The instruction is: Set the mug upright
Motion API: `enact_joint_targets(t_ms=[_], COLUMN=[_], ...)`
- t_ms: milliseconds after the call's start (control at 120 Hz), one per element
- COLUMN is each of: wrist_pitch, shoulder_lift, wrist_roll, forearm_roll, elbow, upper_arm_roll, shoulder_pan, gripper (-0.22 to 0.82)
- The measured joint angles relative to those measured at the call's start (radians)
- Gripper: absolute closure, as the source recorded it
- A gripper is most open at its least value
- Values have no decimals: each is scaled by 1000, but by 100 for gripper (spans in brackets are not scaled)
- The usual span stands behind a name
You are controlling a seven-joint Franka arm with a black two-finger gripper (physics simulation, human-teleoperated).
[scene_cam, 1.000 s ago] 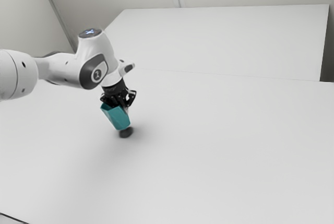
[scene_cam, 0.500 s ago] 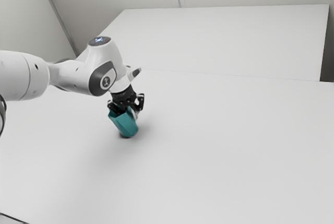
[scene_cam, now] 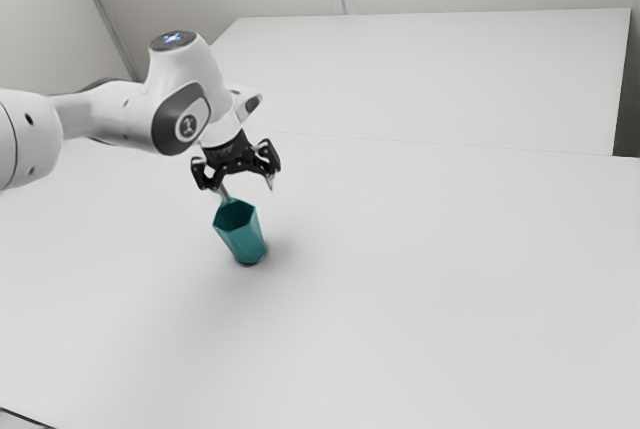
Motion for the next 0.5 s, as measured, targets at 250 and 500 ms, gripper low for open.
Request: enact_joint_targets(t_ms=[250,500], wrist_pitch=[-108,-248], shoulder_lift=[-20,-27], wrist_roll=[53,135], forearm_roll=[9,44], elbow=[134,261], upper_arm_roll=[0,0], shoulder_pan=[-42,-53], gripper=[1,0])
